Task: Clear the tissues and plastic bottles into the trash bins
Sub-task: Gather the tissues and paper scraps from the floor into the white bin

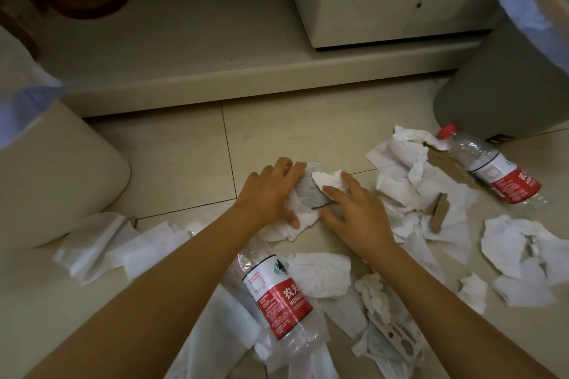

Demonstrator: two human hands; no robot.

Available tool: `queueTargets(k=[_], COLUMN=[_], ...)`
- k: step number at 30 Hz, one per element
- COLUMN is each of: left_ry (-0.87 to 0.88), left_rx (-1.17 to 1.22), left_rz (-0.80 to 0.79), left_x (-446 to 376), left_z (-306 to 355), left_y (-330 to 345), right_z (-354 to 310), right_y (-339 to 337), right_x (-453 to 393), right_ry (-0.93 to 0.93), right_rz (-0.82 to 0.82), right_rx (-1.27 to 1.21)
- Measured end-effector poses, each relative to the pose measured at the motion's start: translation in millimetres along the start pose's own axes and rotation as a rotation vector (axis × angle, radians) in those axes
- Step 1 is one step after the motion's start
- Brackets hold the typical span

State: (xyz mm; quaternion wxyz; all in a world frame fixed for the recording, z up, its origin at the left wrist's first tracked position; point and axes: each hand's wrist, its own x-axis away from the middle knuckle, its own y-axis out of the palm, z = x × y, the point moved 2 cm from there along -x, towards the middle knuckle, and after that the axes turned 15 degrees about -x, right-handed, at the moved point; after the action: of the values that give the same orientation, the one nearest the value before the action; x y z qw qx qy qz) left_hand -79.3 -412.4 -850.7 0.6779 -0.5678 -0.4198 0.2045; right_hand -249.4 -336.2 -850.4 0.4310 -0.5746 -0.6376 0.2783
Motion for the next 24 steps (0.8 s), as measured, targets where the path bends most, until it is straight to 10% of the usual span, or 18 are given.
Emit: queueTargets(k=[13, 24], left_ry=[0.051, -0.142], left_rx=[0.169, 0.071], left_rz=[0.493, -0.025], left_x=[5, -35], left_z=[-12, 9], left_y=[-41, -5], right_z=[0, 7], right_y=[2, -1], right_x=[-3, -1], right_ry=[0.034, 0.105], right_rz=[0.018, 0.095], right_rx=[-0.018, -0.243])
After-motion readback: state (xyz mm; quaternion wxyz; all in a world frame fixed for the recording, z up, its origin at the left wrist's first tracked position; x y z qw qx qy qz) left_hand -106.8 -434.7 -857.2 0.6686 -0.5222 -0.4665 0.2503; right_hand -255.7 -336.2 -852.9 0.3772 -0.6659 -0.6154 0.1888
